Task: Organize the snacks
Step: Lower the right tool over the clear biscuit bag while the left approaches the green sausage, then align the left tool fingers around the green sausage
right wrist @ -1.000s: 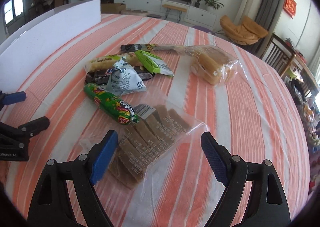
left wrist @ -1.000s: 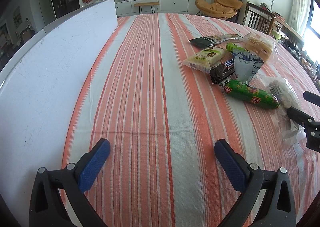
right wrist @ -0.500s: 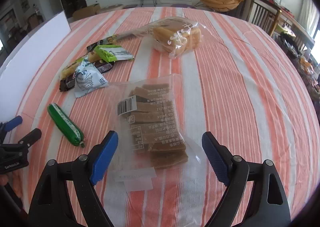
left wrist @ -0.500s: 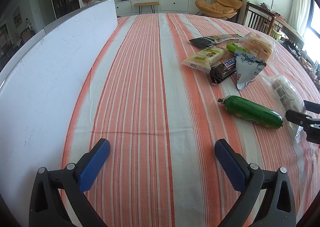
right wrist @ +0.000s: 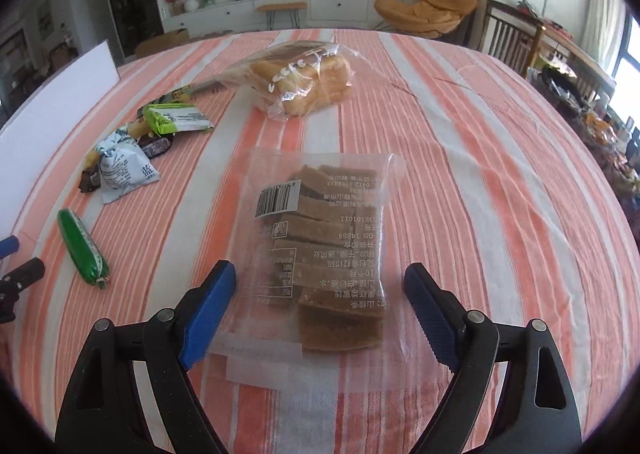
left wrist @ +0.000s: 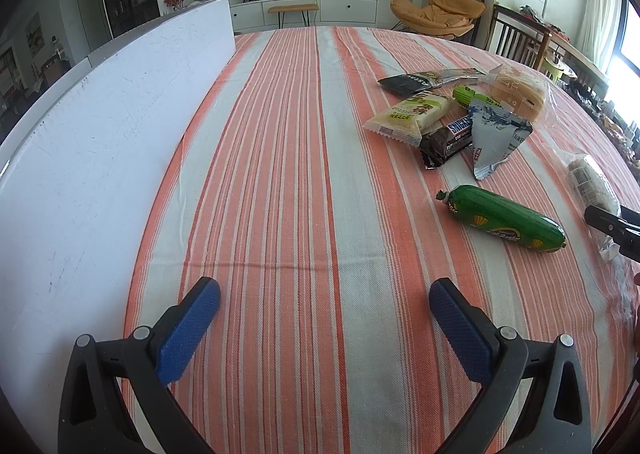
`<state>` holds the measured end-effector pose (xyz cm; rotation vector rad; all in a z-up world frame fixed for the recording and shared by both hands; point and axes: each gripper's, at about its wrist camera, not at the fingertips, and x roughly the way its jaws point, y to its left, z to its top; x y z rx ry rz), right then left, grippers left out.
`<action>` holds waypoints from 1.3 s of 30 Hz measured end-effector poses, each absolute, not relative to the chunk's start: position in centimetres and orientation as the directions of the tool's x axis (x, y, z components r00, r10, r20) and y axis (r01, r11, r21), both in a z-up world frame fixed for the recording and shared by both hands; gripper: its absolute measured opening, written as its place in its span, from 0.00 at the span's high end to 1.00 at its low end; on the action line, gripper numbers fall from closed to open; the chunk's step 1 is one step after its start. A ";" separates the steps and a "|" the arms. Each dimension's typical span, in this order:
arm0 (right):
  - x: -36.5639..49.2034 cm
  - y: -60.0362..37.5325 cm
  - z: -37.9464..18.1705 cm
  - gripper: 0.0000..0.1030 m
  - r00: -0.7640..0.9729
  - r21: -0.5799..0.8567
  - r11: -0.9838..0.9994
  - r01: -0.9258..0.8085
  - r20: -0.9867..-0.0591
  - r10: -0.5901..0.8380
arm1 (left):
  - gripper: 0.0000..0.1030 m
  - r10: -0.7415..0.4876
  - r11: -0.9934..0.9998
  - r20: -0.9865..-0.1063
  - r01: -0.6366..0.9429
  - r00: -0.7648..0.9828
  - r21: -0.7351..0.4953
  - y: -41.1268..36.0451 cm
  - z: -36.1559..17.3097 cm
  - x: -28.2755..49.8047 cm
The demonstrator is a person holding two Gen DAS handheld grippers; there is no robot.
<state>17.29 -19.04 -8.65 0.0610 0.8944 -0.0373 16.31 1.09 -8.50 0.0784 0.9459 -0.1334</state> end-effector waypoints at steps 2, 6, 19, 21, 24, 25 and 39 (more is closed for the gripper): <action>17.3 -19.1 -8.7 0.12 0.624 0.032 0.998 0.058 -0.781 -0.011 | 0.00 -0.081 0.989 -0.812 0.149 0.577 0.008 1.1 -8.5 16.3; 17.5 -19.3 -8.7 0.11 0.622 0.024 0.998 0.058 -0.783 -0.017 | 0.00 -0.129 0.970 -0.838 0.244 0.530 0.004 0.4 -8.2 16.1; 17.5 -18.8 -9.0 0.10 0.622 0.028 0.998 0.058 -0.783 -0.014 | 0.00 -0.298 0.667 -0.857 0.734 0.420 0.128 -11.5 -4.9 18.8; 17.5 -18.8 -9.0 0.10 0.621 0.028 0.998 0.058 -0.783 -0.015 | 0.01 -0.285 0.648 -0.876 0.751 0.389 0.123 -12.2 -5.7 19.6; 17.5 -18.8 -9.1 0.10 0.622 0.031 0.998 0.058 -0.783 -0.012 | 0.10 -0.300 0.644 -0.907 0.764 0.294 0.035 -11.6 -6.5 19.8; 17.5 -18.8 -9.1 0.10 0.623 0.033 0.998 0.058 -0.782 -0.010 | 0.11 -0.318 0.641 -0.911 0.767 0.262 -0.003 -11.0 -6.5 19.6; 17.5 -19.0 -9.0 0.10 0.624 0.038 0.998 0.059 -0.782 -0.007 | 0.64 -0.336 0.726 -0.903 0.684 0.267 -0.068 -11.0 -6.7 19.2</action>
